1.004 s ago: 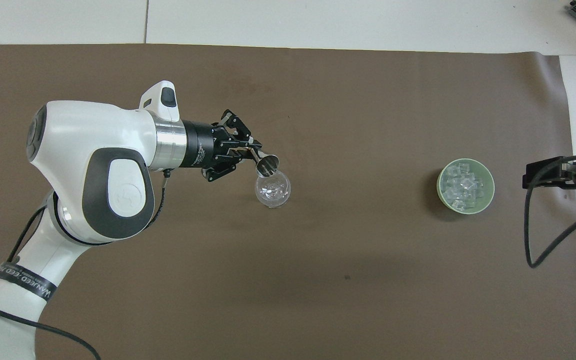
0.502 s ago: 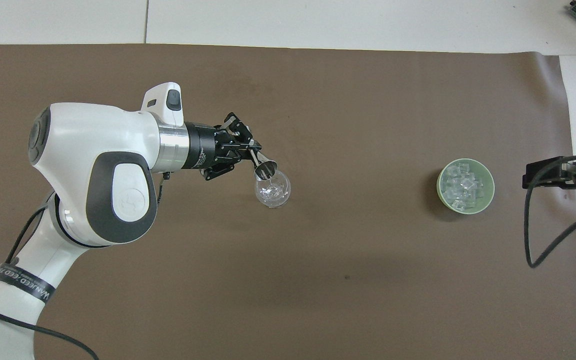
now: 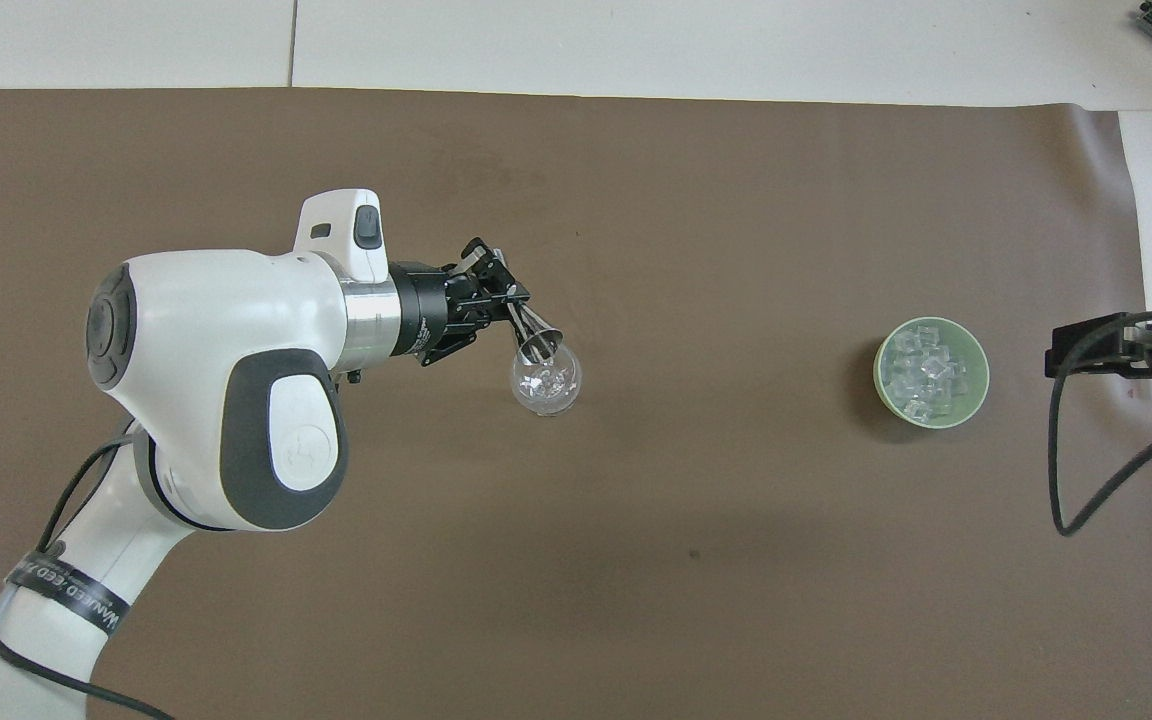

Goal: Pour wine and add ice with both arms
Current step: 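Tilt the jigger over the wine glass with the left gripper, then carry the jigger back toward its starting spot with the left gripper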

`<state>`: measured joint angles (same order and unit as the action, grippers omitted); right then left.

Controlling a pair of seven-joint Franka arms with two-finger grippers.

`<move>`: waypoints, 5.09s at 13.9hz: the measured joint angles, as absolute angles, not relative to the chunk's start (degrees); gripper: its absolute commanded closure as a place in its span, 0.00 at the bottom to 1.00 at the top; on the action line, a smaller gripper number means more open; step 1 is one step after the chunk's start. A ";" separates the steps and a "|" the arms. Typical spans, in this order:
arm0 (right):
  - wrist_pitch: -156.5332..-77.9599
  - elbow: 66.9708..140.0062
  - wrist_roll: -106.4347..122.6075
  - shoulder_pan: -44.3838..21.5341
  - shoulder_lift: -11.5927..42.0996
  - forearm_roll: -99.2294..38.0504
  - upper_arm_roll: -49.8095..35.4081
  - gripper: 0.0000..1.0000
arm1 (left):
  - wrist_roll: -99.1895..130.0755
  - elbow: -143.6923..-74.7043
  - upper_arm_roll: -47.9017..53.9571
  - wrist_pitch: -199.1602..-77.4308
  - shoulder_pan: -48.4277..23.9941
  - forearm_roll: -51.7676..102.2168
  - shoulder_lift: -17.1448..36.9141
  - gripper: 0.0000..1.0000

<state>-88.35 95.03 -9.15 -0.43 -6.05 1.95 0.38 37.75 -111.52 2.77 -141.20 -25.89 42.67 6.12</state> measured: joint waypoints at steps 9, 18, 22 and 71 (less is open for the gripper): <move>-88.35 95.03 -9.15 -0.43 -6.05 1.95 0.38 0.00 | 36.63 -111.92 2.70 -143.69 -26.79 35.98 4.57 1.00; -88.35 95.03 -9.15 -0.43 -6.05 1.95 0.38 0.00 | 36.31 -112.38 2.72 -148.06 -28.20 28.89 3.97 1.00; -88.35 95.03 -9.15 -0.43 -6.05 1.95 0.38 0.00 | 36.31 -112.60 2.73 -148.07 -28.23 25.10 3.01 1.00; -88.35 95.03 -9.15 -0.43 -6.05 1.95 0.38 0.00 | 45.65 -115.30 1.32 -123.89 -6.30 53.75 2.50 1.00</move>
